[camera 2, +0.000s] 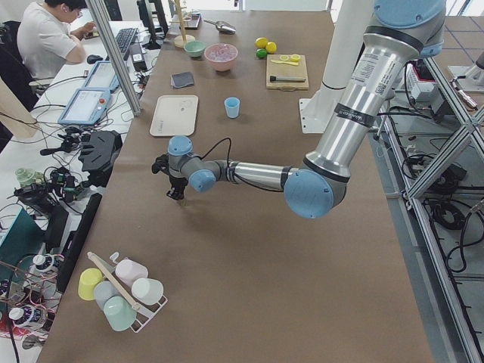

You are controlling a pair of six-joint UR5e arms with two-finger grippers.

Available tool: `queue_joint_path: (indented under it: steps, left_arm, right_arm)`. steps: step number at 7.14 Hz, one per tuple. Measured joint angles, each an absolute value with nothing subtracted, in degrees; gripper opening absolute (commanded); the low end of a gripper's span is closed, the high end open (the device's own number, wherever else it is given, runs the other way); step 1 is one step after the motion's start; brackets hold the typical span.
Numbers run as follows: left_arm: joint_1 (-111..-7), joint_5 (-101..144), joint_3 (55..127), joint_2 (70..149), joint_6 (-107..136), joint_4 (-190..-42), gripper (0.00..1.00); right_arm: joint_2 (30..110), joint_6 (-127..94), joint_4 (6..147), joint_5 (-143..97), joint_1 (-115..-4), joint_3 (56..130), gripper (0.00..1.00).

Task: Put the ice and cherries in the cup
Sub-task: 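Carry the cherries with the left gripper over the blue cup and release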

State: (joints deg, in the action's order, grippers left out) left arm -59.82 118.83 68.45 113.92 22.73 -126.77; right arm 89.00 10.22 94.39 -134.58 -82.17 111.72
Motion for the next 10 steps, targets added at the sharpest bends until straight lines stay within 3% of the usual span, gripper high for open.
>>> queue_joint_path:
  steps: [5,7,10]
  left_arm:
    - [-60.4,126.0,90.1,121.9,35.6,-102.7,0.08]
    - [-52.9,124.8,93.0,128.2,49.0,-101.5,0.10]
    - [-39.8,113.5,91.6,134.8,61.2,-102.3,0.10]
  right_arm:
    - [88.4,10.2,94.4,-134.6,-82.1,111.3,0.98]
    - [88.4,10.4,94.5,-134.5,-82.1,110.6,0.98]
    - [88.8,11.2,94.7,-134.0,-82.8,110.2,0.98]
